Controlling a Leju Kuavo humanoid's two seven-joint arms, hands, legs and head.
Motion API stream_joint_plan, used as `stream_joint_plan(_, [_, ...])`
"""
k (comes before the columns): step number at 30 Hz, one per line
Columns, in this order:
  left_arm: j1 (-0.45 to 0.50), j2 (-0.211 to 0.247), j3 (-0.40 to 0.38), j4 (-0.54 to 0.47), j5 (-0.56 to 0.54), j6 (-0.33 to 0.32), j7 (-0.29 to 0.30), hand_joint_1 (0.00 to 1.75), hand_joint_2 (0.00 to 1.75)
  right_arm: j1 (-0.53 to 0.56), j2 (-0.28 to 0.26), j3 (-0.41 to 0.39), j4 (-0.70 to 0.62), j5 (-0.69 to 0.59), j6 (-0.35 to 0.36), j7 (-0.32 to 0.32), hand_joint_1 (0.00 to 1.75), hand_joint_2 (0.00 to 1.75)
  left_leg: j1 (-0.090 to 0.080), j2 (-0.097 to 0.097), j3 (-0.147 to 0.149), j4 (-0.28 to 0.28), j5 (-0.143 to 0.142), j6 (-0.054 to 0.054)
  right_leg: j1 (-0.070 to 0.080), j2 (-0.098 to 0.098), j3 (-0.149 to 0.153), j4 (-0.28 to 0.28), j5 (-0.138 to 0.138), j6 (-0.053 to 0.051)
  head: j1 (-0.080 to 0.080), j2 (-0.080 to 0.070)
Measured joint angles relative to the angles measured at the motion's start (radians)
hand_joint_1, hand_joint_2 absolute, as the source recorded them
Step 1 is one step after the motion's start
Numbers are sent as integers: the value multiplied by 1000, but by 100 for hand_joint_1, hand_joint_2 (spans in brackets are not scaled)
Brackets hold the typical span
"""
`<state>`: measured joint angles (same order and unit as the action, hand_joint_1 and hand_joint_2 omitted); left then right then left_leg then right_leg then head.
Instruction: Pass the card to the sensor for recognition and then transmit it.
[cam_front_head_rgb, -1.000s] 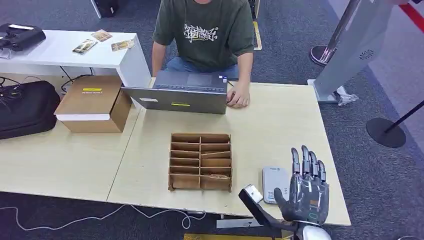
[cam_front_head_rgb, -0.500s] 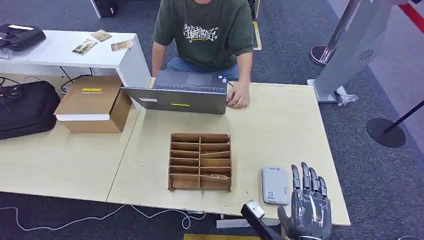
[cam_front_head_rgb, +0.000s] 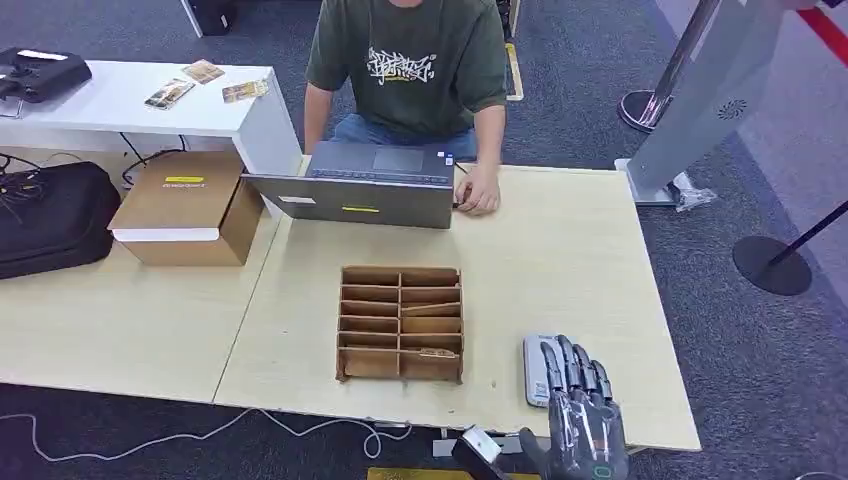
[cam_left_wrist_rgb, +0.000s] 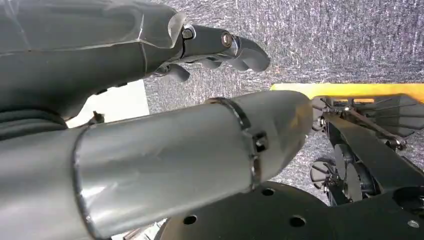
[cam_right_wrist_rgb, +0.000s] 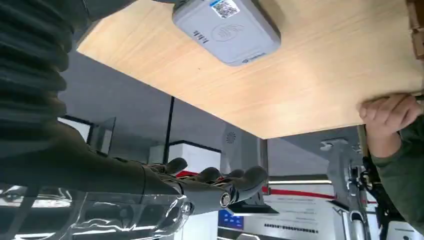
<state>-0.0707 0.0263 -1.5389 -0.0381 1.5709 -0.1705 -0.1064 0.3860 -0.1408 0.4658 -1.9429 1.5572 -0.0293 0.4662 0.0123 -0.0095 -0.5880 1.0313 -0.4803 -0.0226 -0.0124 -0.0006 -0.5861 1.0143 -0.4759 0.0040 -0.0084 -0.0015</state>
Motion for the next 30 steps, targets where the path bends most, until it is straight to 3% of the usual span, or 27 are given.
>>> stream_joint_plan(9, [0,-3,0,0,-1,0,0,0,0,-77,126,-64,116,14,-78,-107,0,175,0,0,0,0,0,0,0,0,0,0,0,0,0,0])
stream_joint_plan(16, [-2,-2,-2,0,-21,-1,1,0,0,-127,191,-74,201,-3,-117,-144,0,175,0,0,0,0,0,0,0,0,0,0,0,0,0,0])
stream_joint_plan(30, [-4,3,-2,0,-20,1,10,0,0,-153,229,-62,263,-13,-92,-174,0,175,0,0,0,0,0,0,0,0,0,0,0,0,0,0])
